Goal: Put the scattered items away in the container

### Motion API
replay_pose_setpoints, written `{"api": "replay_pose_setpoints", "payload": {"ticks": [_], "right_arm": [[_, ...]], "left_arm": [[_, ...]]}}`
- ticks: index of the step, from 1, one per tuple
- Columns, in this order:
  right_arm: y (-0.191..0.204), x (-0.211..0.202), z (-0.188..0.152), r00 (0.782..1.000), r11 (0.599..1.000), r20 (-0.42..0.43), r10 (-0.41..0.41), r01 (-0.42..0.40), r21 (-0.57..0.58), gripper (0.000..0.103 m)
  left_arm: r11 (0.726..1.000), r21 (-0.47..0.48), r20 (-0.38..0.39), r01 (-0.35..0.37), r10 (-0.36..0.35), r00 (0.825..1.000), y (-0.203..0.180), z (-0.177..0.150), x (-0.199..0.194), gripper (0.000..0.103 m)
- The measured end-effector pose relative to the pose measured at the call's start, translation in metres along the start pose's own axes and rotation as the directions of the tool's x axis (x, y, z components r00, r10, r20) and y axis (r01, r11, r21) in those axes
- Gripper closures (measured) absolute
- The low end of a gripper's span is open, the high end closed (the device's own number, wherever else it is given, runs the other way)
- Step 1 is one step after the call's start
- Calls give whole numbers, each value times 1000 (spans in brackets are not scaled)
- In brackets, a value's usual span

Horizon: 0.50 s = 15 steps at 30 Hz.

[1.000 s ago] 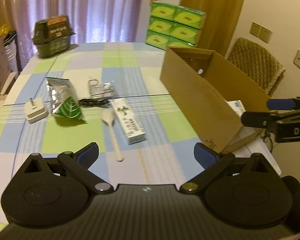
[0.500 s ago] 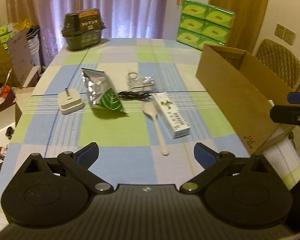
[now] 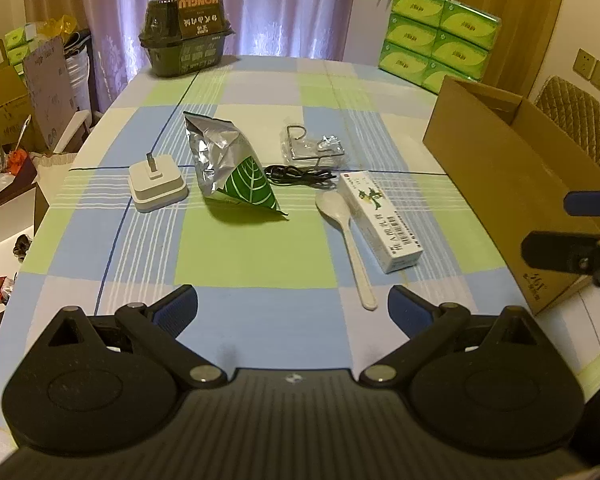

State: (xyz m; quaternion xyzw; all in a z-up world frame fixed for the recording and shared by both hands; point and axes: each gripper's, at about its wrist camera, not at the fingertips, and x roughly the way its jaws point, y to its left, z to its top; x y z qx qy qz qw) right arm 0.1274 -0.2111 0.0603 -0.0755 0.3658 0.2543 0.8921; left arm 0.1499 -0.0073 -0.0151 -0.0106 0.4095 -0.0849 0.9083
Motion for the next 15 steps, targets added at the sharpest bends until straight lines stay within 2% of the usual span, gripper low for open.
{"api": "replay_pose_setpoints", "payload": {"ticks": [9, 11, 15], "right_arm": [[-8, 52, 4, 998, 1000, -58, 2, 0, 21, 3], [-12, 67, 7, 997, 1000, -74, 12, -10, 28, 20], [-18, 93, 12, 994, 999, -105, 19, -15, 38, 20]], "left_arm": [[1000, 30, -32, 8, -7, 999, 4, 10, 36, 4], [999, 36, -39, 8, -7, 999, 4, 12, 45, 4], [999, 48, -52, 12, -10, 999, 7, 15, 62, 4]]}}
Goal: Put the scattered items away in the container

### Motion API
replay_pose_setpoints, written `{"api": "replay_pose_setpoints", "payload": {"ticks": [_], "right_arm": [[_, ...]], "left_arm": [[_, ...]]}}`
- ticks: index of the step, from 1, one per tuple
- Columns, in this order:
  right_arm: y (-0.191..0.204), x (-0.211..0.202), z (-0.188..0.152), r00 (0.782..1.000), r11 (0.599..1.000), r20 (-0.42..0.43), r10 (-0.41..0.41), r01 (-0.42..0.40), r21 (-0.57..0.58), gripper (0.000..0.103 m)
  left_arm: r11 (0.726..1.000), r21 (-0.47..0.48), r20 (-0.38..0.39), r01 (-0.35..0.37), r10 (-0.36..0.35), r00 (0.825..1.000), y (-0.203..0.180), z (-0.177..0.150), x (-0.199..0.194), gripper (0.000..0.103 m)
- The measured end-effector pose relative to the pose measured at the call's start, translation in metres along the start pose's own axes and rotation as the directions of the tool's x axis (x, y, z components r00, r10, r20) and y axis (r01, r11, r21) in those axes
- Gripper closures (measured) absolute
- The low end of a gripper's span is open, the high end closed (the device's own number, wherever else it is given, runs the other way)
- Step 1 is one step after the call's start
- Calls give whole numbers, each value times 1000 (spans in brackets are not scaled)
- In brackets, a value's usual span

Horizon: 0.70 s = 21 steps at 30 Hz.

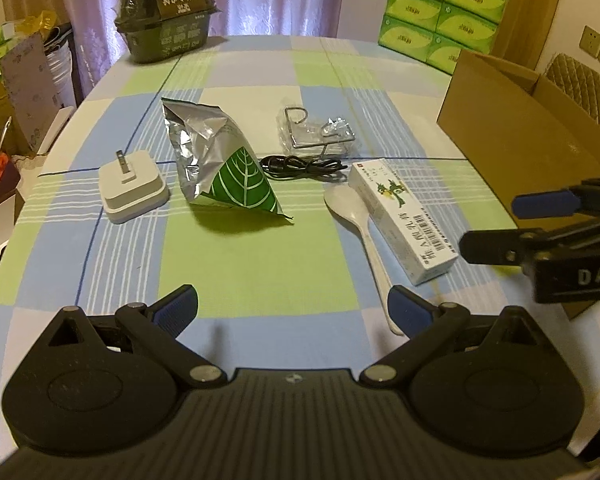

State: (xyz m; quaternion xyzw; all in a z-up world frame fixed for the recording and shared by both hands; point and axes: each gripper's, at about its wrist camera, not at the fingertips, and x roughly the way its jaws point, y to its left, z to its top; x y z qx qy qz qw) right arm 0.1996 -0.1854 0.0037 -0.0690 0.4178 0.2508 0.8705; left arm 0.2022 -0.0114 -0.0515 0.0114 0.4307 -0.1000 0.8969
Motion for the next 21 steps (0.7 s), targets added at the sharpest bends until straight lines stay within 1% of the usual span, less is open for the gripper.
{"api": "replay_pose_setpoints", "payload": {"ticks": [6, 8, 13, 17, 18, 19, 20, 21], "right_arm": [[-4, 36, 7, 999, 1000, -41, 8, -9, -4, 21], [-5, 48, 8, 998, 1000, -56, 14, -14, -4, 35], [-5, 70, 9, 997, 1000, -81, 6, -6, -8, 35], [-8, 79, 8, 996, 1000, -86, -4, 4, 1, 35], [-9, 81, 8, 996, 1000, -87, -8, 8, 3, 39], [-11, 82, 9, 996, 1000, -88, -5, 6, 6, 53], [-13, 83, 9, 996, 1000, -84, -12, 12, 6, 62], [-14, 82, 10, 997, 1000, -78, -16, 16, 5, 62]], "left_arm": [[1000, 20, -7, 14, -14, 1000, 4, 2, 20, 4], [1000, 22, -10, 13, -12, 1000, 4, 3, 25, 5], [1000, 18, -10, 22, -22, 1000, 5, 4, 32, 6], [998, 45, -13, 36, -35, 999, -1, 5, 37, 7], [998, 51, -12, 40, -39, 999, -2, 5, 38, 7], [997, 56, -11, 44, -44, 999, -4, 6, 39, 7], [997, 60, -12, 48, -47, 999, -5, 6, 39, 7], [997, 63, -12, 50, -49, 999, -7, 7, 40, 8]]}}
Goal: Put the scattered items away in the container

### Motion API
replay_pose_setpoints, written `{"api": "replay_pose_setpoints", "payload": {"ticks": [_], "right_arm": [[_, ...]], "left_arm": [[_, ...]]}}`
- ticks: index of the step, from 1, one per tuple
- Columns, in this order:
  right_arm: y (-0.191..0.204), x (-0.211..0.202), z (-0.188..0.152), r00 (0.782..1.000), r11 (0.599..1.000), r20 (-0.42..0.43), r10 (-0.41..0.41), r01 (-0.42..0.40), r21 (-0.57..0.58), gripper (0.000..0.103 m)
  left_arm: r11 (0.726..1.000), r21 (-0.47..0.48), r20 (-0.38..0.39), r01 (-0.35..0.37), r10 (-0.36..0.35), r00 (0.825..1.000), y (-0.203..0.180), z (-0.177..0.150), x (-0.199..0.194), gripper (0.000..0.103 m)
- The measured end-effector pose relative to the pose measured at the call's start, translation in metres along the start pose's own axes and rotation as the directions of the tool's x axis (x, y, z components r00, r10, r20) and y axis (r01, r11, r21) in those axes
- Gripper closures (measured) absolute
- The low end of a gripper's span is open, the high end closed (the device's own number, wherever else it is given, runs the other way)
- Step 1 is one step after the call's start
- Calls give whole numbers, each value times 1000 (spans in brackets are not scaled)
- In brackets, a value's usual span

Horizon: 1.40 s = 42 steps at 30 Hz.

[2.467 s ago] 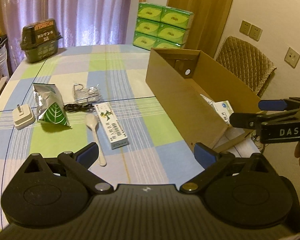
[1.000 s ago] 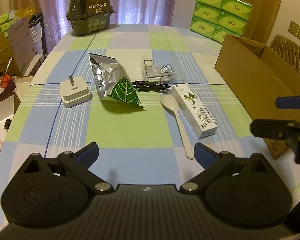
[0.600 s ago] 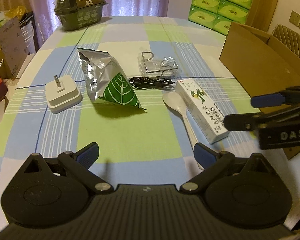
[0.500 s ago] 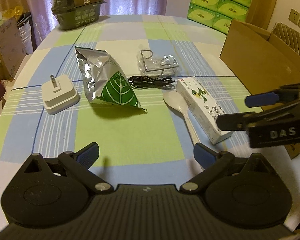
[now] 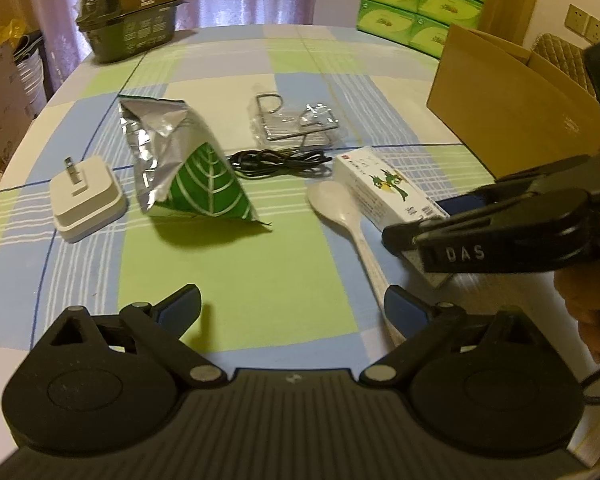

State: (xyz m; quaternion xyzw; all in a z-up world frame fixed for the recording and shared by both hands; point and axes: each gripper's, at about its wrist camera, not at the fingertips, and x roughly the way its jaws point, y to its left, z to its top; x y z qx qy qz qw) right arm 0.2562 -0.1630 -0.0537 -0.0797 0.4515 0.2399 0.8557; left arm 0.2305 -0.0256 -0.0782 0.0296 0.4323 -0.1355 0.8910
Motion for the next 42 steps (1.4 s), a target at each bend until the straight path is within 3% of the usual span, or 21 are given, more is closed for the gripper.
{"api": "replay_pose_setpoints", "payload": {"ticks": [7, 10, 15, 17, 18, 20, 23, 35, 42], "right_arm": [[-15, -19, -10, 999, 999, 21, -39, 39, 22, 62], [-26, -28, -16, 998, 997, 28, -59, 58, 56, 62], [-34, -37, -24, 997, 995, 37, -72, 69, 67, 62], [-36, -38, -25, 997, 995, 39, -71, 68, 74, 62], [-37, -38, -26, 997, 995, 40, -69, 65, 78, 62], [-40, -40, -28, 997, 994, 43, -64, 60, 88, 62], [-42, -43, -32, 998, 993, 45, -50, 45, 106, 62], [-27, -75, -66, 999, 991, 44, -17, 11, 132, 62], [-21, -94, -78, 997, 990, 63, -33, 24, 142, 62]], "left_arm": [[1000, 14, 2, 20, -20, 1000, -15, 13, 14, 16], [999, 41, -2, 19, -19, 1000, -26, 21, 24, 36], [997, 72, -5, -3, 3, 1000, -37, 31, 38, 43], [997, 82, -13, -13, 14, 1000, -38, 33, 44, 60], [996, 90, -13, -18, 19, 1000, -39, 34, 46, 63], [995, 101, -9, -23, 24, 1000, -38, 35, 46, 84], [994, 111, -23, -25, 27, 999, -39, 32, 41, 97], [993, 117, -72, 13, -5, 997, -50, -19, -12, 98], [993, 122, -61, 8, 0, 998, -58, -24, -29, 98]]}}
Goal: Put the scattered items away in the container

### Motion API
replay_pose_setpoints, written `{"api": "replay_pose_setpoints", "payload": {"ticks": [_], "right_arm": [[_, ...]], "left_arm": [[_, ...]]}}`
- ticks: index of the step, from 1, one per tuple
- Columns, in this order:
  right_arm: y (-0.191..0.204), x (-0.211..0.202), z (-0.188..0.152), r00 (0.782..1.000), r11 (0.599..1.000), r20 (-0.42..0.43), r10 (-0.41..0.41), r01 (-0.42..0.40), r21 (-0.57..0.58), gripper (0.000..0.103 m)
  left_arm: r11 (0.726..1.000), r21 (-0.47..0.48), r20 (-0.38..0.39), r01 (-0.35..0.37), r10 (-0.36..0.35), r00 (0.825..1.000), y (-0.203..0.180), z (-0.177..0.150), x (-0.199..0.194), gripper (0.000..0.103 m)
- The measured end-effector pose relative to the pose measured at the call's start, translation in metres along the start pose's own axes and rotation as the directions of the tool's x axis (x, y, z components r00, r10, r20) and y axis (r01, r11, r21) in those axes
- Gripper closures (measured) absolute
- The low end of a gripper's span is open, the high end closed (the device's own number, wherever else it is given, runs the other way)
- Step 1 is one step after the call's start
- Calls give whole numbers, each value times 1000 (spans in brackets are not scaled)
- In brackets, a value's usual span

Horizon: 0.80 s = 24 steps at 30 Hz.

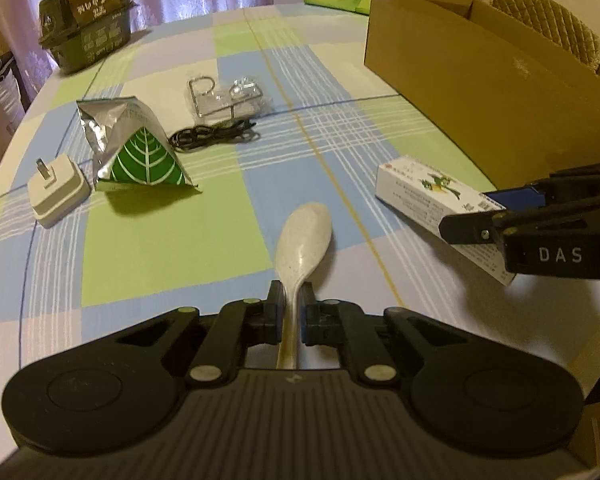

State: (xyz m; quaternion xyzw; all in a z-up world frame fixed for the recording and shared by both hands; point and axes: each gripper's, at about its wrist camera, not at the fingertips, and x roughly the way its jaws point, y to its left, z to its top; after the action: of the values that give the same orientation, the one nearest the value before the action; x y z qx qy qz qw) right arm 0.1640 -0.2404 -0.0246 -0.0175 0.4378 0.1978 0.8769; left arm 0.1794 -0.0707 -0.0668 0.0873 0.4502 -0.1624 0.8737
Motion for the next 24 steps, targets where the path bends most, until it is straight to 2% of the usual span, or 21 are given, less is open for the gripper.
{"api": "replay_pose_setpoints", "payload": {"ticks": [14, 24], "right_arm": [[11, -29, -15, 999, 1000, 44, -10, 11, -8, 63], [16, -52, -7, 994, 999, 105, -22, 25, -29, 63]], "left_arm": [[1000, -8, 37, 3, -3, 999, -7, -1, -31, 98], [1000, -5, 70, 15, -14, 997, -13, 7, -44, 98]]}}
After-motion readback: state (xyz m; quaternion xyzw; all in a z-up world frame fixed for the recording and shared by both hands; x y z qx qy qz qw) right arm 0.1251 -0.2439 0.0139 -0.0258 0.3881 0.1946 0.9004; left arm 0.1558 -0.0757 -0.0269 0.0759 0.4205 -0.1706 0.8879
